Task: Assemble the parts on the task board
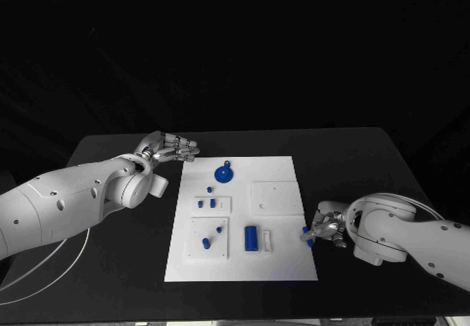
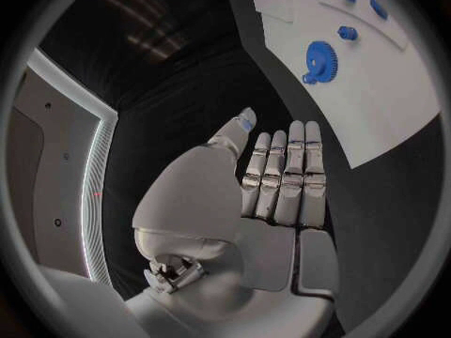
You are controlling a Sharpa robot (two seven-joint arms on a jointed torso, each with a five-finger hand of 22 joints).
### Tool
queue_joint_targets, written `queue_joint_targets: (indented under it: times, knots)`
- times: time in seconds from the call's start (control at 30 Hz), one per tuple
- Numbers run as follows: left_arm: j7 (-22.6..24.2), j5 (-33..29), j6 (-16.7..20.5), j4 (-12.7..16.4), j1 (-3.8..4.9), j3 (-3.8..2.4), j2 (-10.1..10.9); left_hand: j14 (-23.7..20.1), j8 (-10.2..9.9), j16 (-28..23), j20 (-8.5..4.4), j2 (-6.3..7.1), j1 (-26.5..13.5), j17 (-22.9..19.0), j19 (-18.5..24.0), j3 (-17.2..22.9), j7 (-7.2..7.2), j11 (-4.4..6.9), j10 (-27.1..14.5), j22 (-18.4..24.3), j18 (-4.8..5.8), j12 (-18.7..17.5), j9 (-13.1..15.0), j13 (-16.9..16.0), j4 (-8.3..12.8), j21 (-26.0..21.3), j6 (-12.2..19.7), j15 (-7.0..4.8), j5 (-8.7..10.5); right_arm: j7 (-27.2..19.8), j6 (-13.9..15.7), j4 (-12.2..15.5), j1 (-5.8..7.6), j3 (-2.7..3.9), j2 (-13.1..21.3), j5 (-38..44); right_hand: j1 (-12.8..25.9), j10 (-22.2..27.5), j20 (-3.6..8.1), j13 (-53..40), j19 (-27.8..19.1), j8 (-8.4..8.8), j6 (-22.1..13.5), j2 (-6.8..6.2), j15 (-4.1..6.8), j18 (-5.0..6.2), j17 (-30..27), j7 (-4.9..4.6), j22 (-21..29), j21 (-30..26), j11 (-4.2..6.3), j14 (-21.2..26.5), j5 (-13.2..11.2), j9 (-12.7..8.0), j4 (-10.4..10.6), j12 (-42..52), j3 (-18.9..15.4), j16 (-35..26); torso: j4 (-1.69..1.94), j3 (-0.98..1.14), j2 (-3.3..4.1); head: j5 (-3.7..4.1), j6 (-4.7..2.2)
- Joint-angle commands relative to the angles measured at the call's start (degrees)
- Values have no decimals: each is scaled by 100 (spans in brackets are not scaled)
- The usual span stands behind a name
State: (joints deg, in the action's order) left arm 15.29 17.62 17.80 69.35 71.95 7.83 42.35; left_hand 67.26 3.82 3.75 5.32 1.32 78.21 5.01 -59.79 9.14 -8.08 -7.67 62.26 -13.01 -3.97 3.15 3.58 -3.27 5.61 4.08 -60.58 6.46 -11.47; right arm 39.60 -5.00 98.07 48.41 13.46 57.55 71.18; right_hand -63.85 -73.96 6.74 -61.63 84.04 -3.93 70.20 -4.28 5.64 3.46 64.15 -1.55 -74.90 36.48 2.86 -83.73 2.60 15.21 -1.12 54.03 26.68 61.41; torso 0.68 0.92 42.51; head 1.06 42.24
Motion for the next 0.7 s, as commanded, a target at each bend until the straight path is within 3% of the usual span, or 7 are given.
queue_joint_targets:
  times: [0.03, 0.23, 0.37, 0.7]
  knots:
    - [51, -32, -82, 14, 1, -3, 0, 9, -17, -9, 7, -17, -27, 8, -33, 11, 2, -15, 6, 15, 61, 25, -1, -6, -38, 21, 53, -6, 34, 60, 97, -64, -34, -25, 9, -48, 120, -45, 28, -13, 217, 18, 55, 35, 6, -105, -9, 9, -446, 36, 15, -15, 29, -12, -431, 29, 372, -5, 0, 0, 0, -5, -1]
    - [45, -32, -84, 15, 1, -3, 5, 9, -17, -9, 7, -17, -27, 8, -33, 11, 2, -15, 6, 15, 61, 25, -1, -6, -38, 21, 53, -6, 34, 1, 217, -56, -33, -18, 68, -91, 189, -78, 30, -40, 218, 18, 85, 70, 9, -109, -32, 25, -447, 56, 22, -13, 36, 65, -523, 41, 408, -10, -2, -1, -4, -27, -9]
    - [42, -32, -86, 12, 1, -2, 3, 9, -17, -9, 7, -17, -27, 8, -33, 11, 2, -15, 6, 15, 61, 25, -1, -6, -38, 21, 53, -6, 34, -52, 292, 6, -19, 21, 140, -139, 219, -116, 29, -61, 221, 20, 115, 85, 10, -116, -42, 37, -451, 83, 30, -16, 39, 100, -560, 53, 424, -1, -1, -2, -5, -30, -9]
    - [44, -32, -87, 11, 1, -2, -5, 9, -17, -9, 7, -17, -27, 8, -33, 11, 2, -15, 6, 15, 61, 25, -1, -6, -38, 21, 53, -6, 34, -147, 457, 358, 166, 129, 208, -412, 233, -131, 32, -64, 226, 22, 126, 97, 12, -117, -56, 37, -460, 131, 32, -17, 84, 109, -582, 46, 435, 2, -1, 0, 0, -45, -5]
